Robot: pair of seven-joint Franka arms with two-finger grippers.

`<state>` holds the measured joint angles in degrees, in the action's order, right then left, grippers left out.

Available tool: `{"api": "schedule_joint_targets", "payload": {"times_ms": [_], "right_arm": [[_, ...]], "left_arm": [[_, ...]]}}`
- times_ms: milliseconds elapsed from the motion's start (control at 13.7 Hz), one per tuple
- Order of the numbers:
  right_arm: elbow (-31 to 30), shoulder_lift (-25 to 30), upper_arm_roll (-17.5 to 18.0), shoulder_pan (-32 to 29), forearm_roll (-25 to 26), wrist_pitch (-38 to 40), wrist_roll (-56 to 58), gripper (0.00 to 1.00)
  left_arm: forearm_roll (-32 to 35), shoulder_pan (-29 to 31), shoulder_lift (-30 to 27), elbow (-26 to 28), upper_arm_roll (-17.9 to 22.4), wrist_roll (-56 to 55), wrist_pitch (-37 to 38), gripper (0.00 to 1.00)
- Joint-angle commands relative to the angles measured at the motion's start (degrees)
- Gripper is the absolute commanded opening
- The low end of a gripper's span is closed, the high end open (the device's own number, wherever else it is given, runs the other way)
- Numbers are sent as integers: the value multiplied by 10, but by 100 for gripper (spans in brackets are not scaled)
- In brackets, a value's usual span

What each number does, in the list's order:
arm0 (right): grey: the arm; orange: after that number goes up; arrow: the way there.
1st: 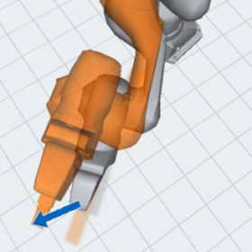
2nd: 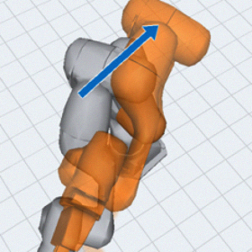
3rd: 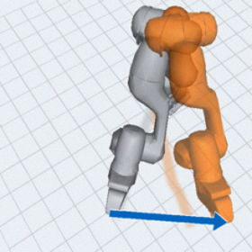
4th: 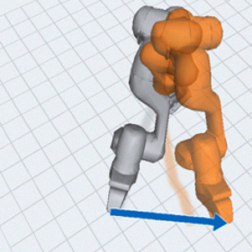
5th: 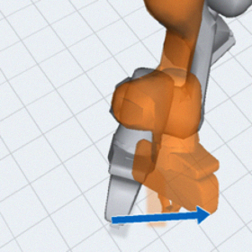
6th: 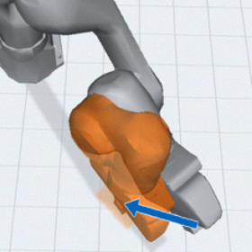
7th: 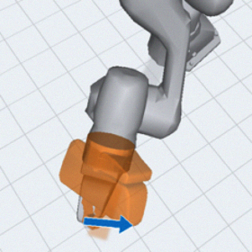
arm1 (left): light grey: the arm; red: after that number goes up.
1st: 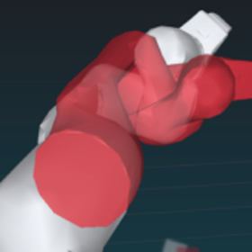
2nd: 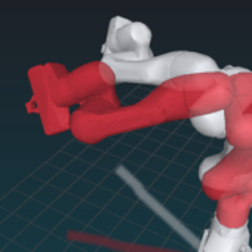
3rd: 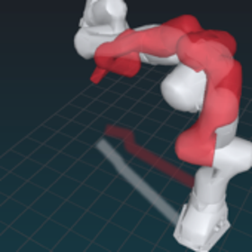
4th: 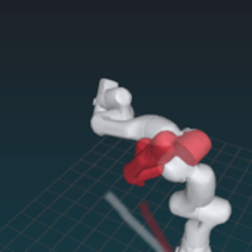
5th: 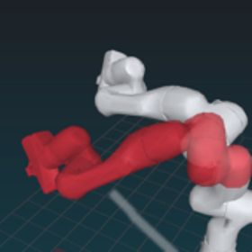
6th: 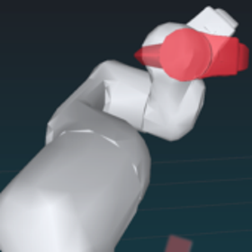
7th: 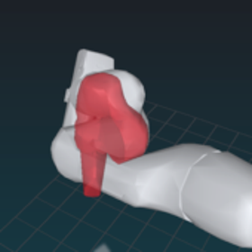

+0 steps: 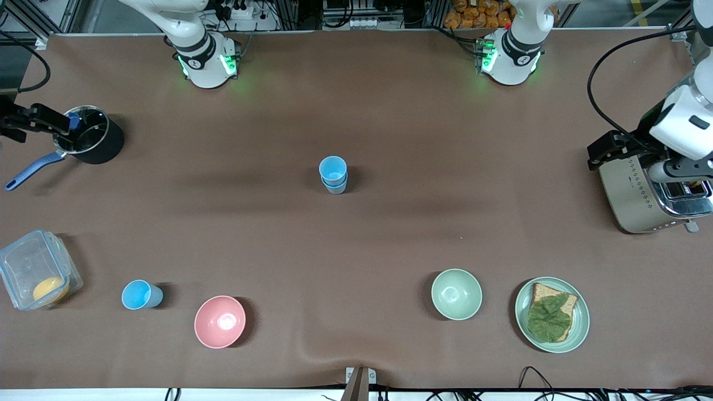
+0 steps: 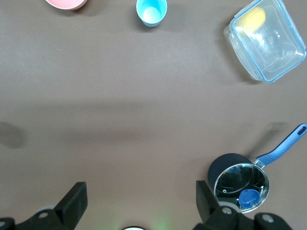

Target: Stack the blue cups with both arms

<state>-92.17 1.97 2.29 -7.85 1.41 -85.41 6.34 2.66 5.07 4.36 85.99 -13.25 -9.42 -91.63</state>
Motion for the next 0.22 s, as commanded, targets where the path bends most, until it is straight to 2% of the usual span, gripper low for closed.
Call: {"api": "schedule_joint_targets", "payload": {"times_ms": [0, 146], "right_arm": [[12, -4, 8, -12, 3, 13, 7, 100], [12, -5, 8, -12, 3, 13, 2, 100]], "left_arm": [[-12, 10, -16, 8, -5, -2, 0, 100], [-11, 11, -16, 4, -5, -1, 3, 100]]}}
